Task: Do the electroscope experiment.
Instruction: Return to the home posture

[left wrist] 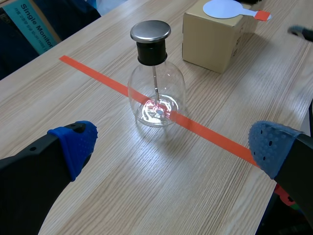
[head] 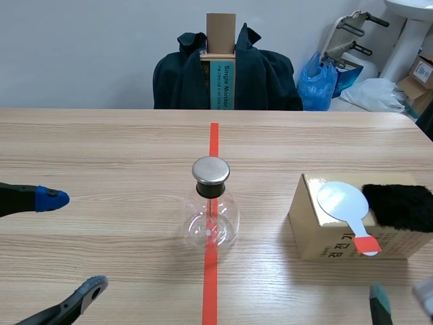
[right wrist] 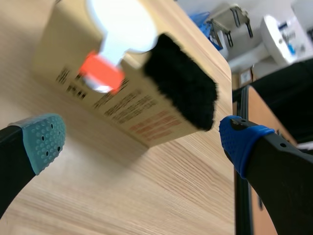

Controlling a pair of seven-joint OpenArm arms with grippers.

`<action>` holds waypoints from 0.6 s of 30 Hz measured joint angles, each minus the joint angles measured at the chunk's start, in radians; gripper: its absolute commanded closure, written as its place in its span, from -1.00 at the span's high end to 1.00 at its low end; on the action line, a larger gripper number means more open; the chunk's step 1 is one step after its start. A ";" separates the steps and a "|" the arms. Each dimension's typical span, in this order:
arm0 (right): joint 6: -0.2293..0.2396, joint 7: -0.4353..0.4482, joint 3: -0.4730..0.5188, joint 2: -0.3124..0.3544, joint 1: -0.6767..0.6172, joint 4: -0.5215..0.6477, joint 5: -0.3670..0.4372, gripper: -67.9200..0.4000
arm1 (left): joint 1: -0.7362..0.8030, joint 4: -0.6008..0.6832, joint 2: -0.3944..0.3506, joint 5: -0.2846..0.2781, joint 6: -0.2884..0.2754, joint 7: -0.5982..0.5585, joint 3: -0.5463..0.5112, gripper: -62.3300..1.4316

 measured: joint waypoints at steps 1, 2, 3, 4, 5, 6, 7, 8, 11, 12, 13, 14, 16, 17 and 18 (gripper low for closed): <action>0.004 0.017 0.020 0.019 -0.014 0.029 0.039 0.93 | 0.000 0.000 0.000 0.000 0.000 0.000 0.000 1.00; 0.009 0.021 0.044 0.039 -0.028 0.060 0.089 0.93 | 0.000 0.000 0.000 0.000 0.000 0.000 0.000 1.00; 0.011 0.019 0.071 0.055 -0.037 0.092 0.142 0.93 | 0.000 0.000 0.000 0.000 0.000 0.000 0.000 1.00; 0.010 0.018 0.099 0.069 -0.041 0.117 0.171 0.93 | 0.000 0.000 0.000 0.000 0.000 0.001 0.000 1.00; 0.011 0.023 0.128 0.082 -0.040 0.141 0.191 0.93 | 0.000 0.000 0.000 0.000 0.000 0.003 0.000 1.00; 0.017 0.043 0.156 0.093 -0.035 0.162 0.238 0.93 | 0.000 0.000 0.000 0.000 0.000 0.003 0.000 1.00; 0.039 0.063 0.185 0.099 -0.027 0.182 0.306 0.93 | 0.000 0.000 0.000 0.000 0.000 0.003 0.000 1.00; 0.069 0.065 0.215 0.099 -0.015 0.200 0.374 0.93 | 0.000 0.000 0.000 0.000 0.000 0.004 0.000 1.00; 0.189 0.063 0.289 0.098 0.034 0.221 0.541 0.93 | 0.000 0.000 0.000 0.000 0.000 0.004 0.000 1.00; 0.238 0.062 0.307 0.098 0.051 0.222 0.552 0.93 | 0.000 0.000 0.000 0.000 0.000 0.004 0.000 1.00; 0.290 0.063 0.323 0.098 0.067 0.221 0.550 0.93 | 0.000 0.000 0.000 0.000 0.000 0.004 0.000 1.00; 0.335 0.063 0.335 0.096 0.082 0.221 0.544 0.93 | 0.000 0.000 0.000 0.000 0.000 0.004 0.000 1.00; 0.389 0.064 0.346 0.093 0.110 0.221 0.510 0.93 | 0.000 0.000 0.000 0.000 0.000 0.005 0.000 1.00; 0.431 0.069 0.349 0.093 0.128 0.219 0.468 0.93 | 0.000 0.000 0.000 0.000 0.000 0.006 0.000 1.00; 0.469 0.075 0.352 0.093 0.146 0.217 0.425 0.93 | 0.000 0.000 0.000 0.000 0.000 0.006 0.000 1.00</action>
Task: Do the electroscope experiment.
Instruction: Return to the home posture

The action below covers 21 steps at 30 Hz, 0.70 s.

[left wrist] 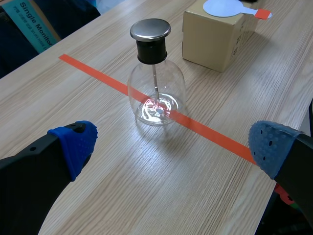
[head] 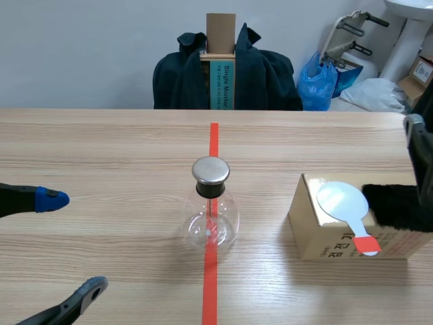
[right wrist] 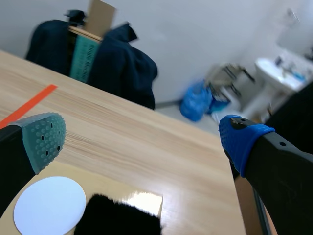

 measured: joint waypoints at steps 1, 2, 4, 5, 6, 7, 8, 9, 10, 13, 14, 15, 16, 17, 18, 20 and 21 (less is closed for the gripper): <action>0.044 0.005 0.000 0.000 0.022 -0.001 -0.035 0.93 | 0.000 0.000 0.000 0.000 0.000 0.000 0.000 1.00; 0.084 0.008 -0.001 0.000 0.044 -0.001 -0.046 0.93 | 0.000 0.000 0.000 0.000 0.000 0.000 0.000 1.00; 0.147 0.010 -0.001 0.000 0.091 -0.001 -0.048 0.93 | 0.000 0.000 0.000 0.001 0.000 0.000 0.000 1.00; 0.185 0.010 -0.001 0.000 0.113 -0.001 -0.053 0.93 | 0.000 0.000 0.000 0.000 0.000 0.000 0.000 1.00; 0.228 0.011 -0.001 0.000 0.130 -0.001 -0.076 0.93 | 0.000 0.000 0.000 0.002 0.000 0.000 0.000 1.00; 0.273 0.010 -0.001 0.000 0.142 -0.001 -0.103 0.93 | 0.000 0.000 0.000 0.006 0.000 0.000 0.000 1.00; 0.310 0.011 -0.001 0.000 0.146 -0.001 -0.121 0.93 | 0.000 0.000 0.000 0.009 0.000 0.000 0.000 1.00; 0.335 0.010 -0.001 0.000 0.146 -0.001 -0.123 0.93 | 0.000 0.000 0.000 0.008 0.000 0.000 0.000 1.00; 0.359 0.010 -0.001 -0.001 0.145 -0.001 -0.124 0.93 | 0.000 0.000 0.000 0.008 0.001 0.000 0.000 1.00; 0.422 0.006 -0.001 -0.018 0.137 -0.001 -0.134 0.93 | 0.000 0.000 0.000 0.008 0.002 0.000 0.000 1.00; 0.433 0.002 -0.001 -0.034 0.134 -0.002 -0.134 0.93 | 0.000 0.000 0.000 0.008 0.002 0.000 0.000 1.00; 0.437 0.002 -0.001 -0.050 0.133 -0.002 -0.134 0.93 | 0.000 0.000 0.000 0.008 0.002 0.000 0.000 1.00; 0.440 0.003 -0.001 -0.067 0.132 -0.002 -0.134 0.93 | 0.000 0.000 0.000 0.008 0.002 0.000 0.000 1.00; 0.440 0.002 -0.001 -0.083 0.132 -0.002 -0.134 0.93 | 0.000 0.000 0.000 0.008 0.002 0.000 0.000 1.00; 0.440 -0.002 -0.001 -0.100 0.132 -0.002 -0.134 0.93 | 0.000 0.000 0.000 0.008 0.002 0.000 0.000 1.00; 0.439 -0.021 -0.001 -0.129 0.132 -0.002 -0.134 0.93 | 0.000 0.000 0.000 0.008 0.002 0.000 0.000 1.00; 0.439 -0.039 -0.001 -0.139 0.132 -0.002 -0.134 0.93 | 0.000 0.000 0.000 0.008 0.002 0.000 0.000 1.00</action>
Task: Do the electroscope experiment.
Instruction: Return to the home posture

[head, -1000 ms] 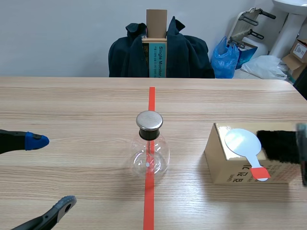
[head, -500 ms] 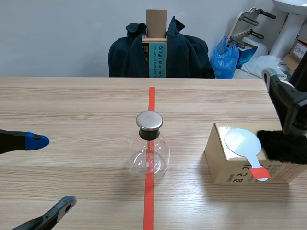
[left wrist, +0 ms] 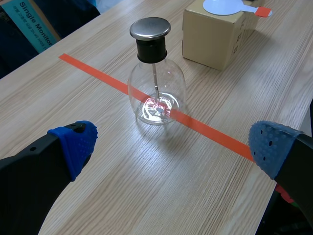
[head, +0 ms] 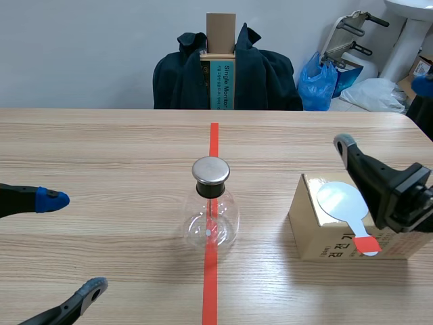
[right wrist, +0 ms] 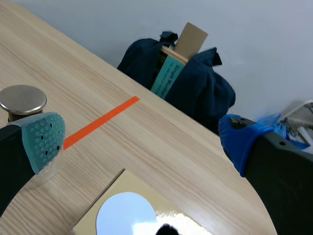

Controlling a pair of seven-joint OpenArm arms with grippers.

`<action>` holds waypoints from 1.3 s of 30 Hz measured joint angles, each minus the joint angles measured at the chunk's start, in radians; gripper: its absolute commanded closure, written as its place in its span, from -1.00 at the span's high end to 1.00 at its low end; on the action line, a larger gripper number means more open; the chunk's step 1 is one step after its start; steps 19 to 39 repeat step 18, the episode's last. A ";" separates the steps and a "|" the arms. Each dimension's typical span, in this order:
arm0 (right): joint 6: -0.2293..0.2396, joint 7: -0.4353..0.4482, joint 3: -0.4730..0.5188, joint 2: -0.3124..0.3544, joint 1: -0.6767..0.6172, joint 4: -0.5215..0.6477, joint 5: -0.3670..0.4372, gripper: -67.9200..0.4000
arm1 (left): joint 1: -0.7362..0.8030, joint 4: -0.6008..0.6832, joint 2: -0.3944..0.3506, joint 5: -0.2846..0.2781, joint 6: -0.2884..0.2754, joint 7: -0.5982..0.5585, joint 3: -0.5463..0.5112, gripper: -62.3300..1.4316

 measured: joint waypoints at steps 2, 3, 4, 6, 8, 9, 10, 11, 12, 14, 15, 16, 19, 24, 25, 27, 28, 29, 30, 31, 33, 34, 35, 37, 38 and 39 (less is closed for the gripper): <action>0.000 -0.027 0.000 -0.012 0.000 0.000 -0.001 0.93 | 0.000 0.000 0.000 0.000 0.000 0.000 0.000 1.00; 0.000 -0.032 0.000 -0.014 0.000 0.000 -0.001 0.93 | 0.000 0.000 0.000 0.000 0.000 0.000 0.000 1.00; 0.000 -0.037 0.000 -0.014 0.000 0.000 -0.001 0.93 | 0.000 0.000 0.000 0.000 0.000 0.000 0.000 1.00; 0.000 -0.041 0.000 -0.013 0.000 0.000 -0.001 0.93 | 0.000 0.000 0.000 0.000 0.000 0.000 0.000 1.00; 0.000 -0.041 0.000 -0.013 0.000 0.000 -0.001 0.93 | 0.000 0.000 0.000 0.000 0.000 0.000 0.000 1.00; 0.000 -0.041 0.000 -0.013 0.000 0.000 -0.001 0.93 | 0.000 0.000 0.000 0.000 0.000 0.000 0.000 1.00; 0.000 -0.041 0.000 -0.013 0.000 0.000 -0.001 0.93 | 0.000 0.000 0.000 0.000 0.000 0.000 0.000 1.00; 0.000 -0.041 0.000 -0.013 0.000 0.000 -0.001 0.93 | 0.000 0.000 0.000 0.000 0.000 0.000 0.000 1.00; 0.000 -0.042 0.000 -0.013 0.000 0.000 -0.001 0.93 | 0.000 0.000 0.000 0.000 0.000 0.000 0.000 1.00; 0.000 -0.042 0.000 -0.013 0.000 0.000 -0.001 0.93 | 0.000 0.000 0.000 0.000 0.000 0.000 0.000 1.00; 0.000 -0.042 0.000 -0.013 0.000 0.000 -0.001 0.93 | 0.000 0.000 0.000 0.000 0.000 0.000 0.000 1.00; 0.000 -0.042 0.000 -0.013 0.000 0.000 -0.001 0.93 | 0.000 0.000 0.000 0.000 0.000 0.000 0.000 1.00; 0.000 -0.042 0.000 -0.013 0.000 0.000 -0.001 0.93 | 0.000 0.000 0.000 0.000 0.000 0.000 0.000 1.00; 0.000 -0.042 0.000 -0.013 0.000 0.000 -0.001 0.93 | 0.000 0.000 0.000 0.000 0.000 0.000 0.000 1.00; 0.000 -0.042 0.000 -0.013 0.000 0.000 -0.001 0.93 | 0.000 0.000 0.000 0.000 0.000 0.000 0.000 1.00; 0.000 -0.042 0.000 -0.013 0.000 0.000 -0.001 0.93 | 0.000 0.000 0.000 0.000 0.000 0.000 0.000 1.00; 0.000 -0.042 0.000 -0.013 0.000 0.000 -0.001 0.93 | 0.000 0.000 0.000 0.000 0.000 0.000 0.000 1.00; 0.000 -0.042 0.000 -0.013 0.000 0.000 -0.001 0.93 | 0.000 0.000 0.000 0.000 0.000 0.000 0.000 1.00; 0.000 -0.042 0.000 -0.013 0.000 0.000 -0.001 0.93 | 0.000 0.000 0.000 0.000 0.000 0.000 0.000 1.00; 0.000 -0.042 0.000 -0.013 0.000 0.000 -0.001 0.93 | 0.000 0.000 0.000 0.000 0.000 0.000 0.000 1.00; 0.000 -0.042 0.000 -0.013 0.000 0.000 -0.001 0.93 | 0.000 0.000 0.000 0.000 0.000 0.000 0.000 1.00; 0.000 -0.042 0.000 -0.013 0.000 0.000 -0.001 0.93 | 0.000 0.000 0.000 0.000 0.000 0.000 0.000 1.00; 0.000 -0.042 0.000 -0.013 0.000 0.000 -0.001 0.93 | 0.000 0.000 0.000 0.000 0.000 0.000 0.000 1.00; 0.000 -0.042 0.000 -0.013 0.000 0.000 -0.001 0.93 | 0.000 0.000 0.000 0.000 0.000 0.000 0.000 1.00; 0.000 -0.042 0.000 -0.013 0.000 0.000 -0.001 0.93 | 0.000 0.000 0.000 0.000 0.000 0.000 0.000 1.00; 0.000 -0.042 0.000 -0.013 0.000 0.000 -0.001 0.93 | 0.000 0.000 0.000 0.000 0.000 0.000 0.000 1.00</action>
